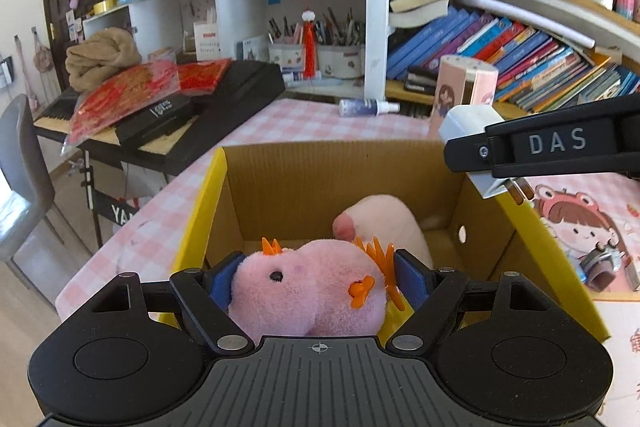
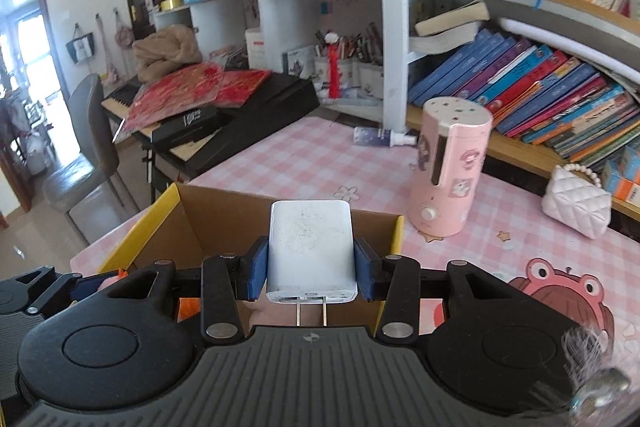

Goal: Organize objects
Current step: 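Lower the plush and charger into the box and open both tools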

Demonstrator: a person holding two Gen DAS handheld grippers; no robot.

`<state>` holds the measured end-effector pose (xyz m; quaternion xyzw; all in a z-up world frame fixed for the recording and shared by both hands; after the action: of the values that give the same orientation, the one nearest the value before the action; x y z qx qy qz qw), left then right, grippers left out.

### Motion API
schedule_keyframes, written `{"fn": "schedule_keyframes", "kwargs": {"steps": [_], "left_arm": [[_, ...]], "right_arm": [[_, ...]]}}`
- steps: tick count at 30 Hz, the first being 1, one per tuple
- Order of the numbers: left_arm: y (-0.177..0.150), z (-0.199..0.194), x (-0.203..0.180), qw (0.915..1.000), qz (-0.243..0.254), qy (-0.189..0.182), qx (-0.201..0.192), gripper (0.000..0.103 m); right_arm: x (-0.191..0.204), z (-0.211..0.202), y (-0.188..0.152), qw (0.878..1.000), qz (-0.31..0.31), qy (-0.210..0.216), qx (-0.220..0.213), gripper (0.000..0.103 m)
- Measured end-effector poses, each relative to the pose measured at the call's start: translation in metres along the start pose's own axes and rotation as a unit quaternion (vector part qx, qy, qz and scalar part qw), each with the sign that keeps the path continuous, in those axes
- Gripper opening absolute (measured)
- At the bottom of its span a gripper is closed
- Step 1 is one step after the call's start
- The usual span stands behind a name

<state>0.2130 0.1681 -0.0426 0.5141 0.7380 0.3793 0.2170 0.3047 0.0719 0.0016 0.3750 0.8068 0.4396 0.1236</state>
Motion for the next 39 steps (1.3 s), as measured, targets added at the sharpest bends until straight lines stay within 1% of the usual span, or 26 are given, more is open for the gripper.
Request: {"fn": "schedule_keyframes", "kwargs": {"steps": [3,6,16,19,21,30,35,39], "left_arm": [[-0.002,0.007,-0.001,1.0000,0.004,0.003,0.008,0.080],[-0.002,0.011,-0.003,0.9999,0.011,0.008,0.007,0.080],[-0.001,0.020,-0.009,0.9997,0.024,0.005,0.009,0.081],[-0.002,0.019,-0.012,0.9995,0.032,0.006,0.006,0.083],[-0.002,0.017,-0.012,0.9994,0.035,0.006,0.005,0.086],[0.003,0.002,-0.010,0.9988,0.039,0.013,-0.025,0.094],[0.004,-0.006,-0.006,0.9987,0.038,0.014,-0.031,0.095],[0.004,-0.010,-0.002,0.9987,0.036,0.017,-0.033,0.095]], "right_arm": [[0.000,0.012,-0.003,1.000,-0.007,0.004,0.015,0.041],[-0.001,0.021,-0.005,1.000,-0.010,0.009,0.027,0.041],[-0.001,0.044,-0.014,0.998,-0.015,0.019,0.062,0.041],[-0.002,0.050,-0.016,0.997,-0.015,0.021,0.073,0.041],[-0.002,0.054,-0.018,0.996,-0.013,0.023,0.080,0.041],[0.003,0.070,-0.022,0.993,-0.030,0.030,0.107,0.041],[0.010,0.076,-0.024,0.992,-0.041,0.037,0.116,0.041],[0.018,0.081,-0.023,0.990,-0.062,0.040,0.120,0.041]]}}
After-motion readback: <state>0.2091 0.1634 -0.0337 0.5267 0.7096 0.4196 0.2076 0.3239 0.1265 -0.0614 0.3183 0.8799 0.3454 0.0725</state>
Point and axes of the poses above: each gripper's, at about its wrist camera, not at the fingertips, and z roughly the way its jaws point, x to its left, y to its top, the point moved 7 cm from there along z, roughly the way its jaws point, and after that the axes turned 4 degrees about y, right-handed, at the moved point
